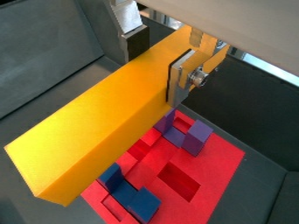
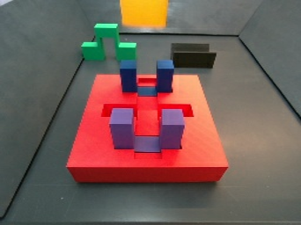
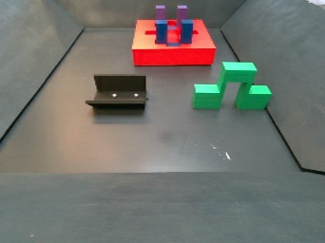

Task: Pick up the yellow object. Move up. Move to above the board. Insert the yellow object.
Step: Insert the yellow object.

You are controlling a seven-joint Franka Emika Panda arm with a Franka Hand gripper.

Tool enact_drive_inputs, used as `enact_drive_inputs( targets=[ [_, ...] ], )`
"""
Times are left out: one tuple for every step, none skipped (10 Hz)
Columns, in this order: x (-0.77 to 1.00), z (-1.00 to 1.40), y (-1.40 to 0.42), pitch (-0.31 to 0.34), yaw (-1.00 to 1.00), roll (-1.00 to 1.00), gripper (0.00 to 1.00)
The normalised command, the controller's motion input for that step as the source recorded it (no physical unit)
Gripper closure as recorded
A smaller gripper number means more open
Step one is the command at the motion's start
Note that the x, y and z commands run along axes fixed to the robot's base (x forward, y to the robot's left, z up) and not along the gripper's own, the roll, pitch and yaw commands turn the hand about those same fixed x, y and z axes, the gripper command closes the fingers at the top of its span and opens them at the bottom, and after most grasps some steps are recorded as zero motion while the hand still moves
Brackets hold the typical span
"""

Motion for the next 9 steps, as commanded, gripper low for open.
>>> enact_drive_inputs(
  targets=[
    [0.12,-0.53,0.0,-0.011,0.13,0.0,1.0],
    [0.2,-0.54,-0.04,0.0,0.16,0.01,1.0],
    [0.24,-0.55,-0.11,0.0,0.2,0.07,1.0],
    [0.28,-0.58,-0.12,0.0,0.23,0.11,1.0],
    [0.35,-0.63,-0.13,-0.013,0.39,0.2,1.0],
    [0.27,-0.55,-0.13,-0.013,0.37,0.25,1.0],
    [0.13,-0.5,-0.13,-0.001,0.26,0.26,1.0],
    [0.0,-0.42,-0.08,0.0,0.03,0.24,1.0],
    [0.0,-0.28,0.0,0.0,0.0,0.16,1.0]
  ],
)
